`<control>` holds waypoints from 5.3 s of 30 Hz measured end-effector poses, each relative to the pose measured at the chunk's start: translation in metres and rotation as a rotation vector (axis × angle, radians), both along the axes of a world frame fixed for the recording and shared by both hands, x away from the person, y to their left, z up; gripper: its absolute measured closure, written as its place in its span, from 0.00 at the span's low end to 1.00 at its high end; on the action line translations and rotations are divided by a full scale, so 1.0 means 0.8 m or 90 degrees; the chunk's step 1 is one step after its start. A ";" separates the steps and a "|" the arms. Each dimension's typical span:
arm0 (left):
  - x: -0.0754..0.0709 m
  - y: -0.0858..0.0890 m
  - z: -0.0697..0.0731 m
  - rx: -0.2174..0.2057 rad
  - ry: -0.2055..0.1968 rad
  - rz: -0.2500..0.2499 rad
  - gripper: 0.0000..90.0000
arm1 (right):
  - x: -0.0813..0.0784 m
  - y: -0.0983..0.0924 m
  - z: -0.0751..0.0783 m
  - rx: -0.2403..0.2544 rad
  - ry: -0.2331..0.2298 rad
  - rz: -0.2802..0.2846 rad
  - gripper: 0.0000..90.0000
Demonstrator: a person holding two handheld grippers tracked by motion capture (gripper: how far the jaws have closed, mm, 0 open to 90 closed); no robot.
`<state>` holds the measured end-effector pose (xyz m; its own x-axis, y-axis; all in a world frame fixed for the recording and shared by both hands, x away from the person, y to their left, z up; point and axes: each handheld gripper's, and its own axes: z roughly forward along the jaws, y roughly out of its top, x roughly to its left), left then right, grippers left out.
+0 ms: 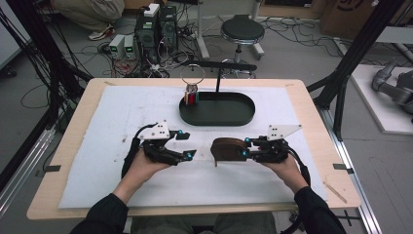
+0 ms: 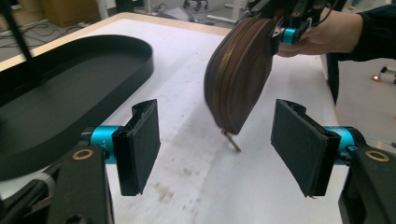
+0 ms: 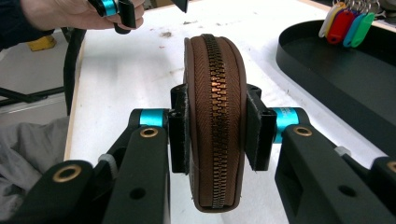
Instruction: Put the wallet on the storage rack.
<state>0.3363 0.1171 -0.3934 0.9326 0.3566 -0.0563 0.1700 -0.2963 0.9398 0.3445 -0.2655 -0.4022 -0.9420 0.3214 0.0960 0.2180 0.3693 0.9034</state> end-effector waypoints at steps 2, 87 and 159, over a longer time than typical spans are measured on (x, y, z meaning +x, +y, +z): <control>-0.002 0.012 -0.001 -0.006 0.004 0.011 0.36 | 0.001 0.001 0.003 0.003 -0.005 -0.001 0.76; -0.017 0.015 0.010 -0.045 -0.036 0.004 0.35 | 0.019 0.032 0.018 0.052 -0.044 0.054 0.76; -0.050 0.095 -0.007 -0.070 -0.044 0.106 0.34 | 0.161 0.074 -0.021 -0.022 0.007 -0.341 0.74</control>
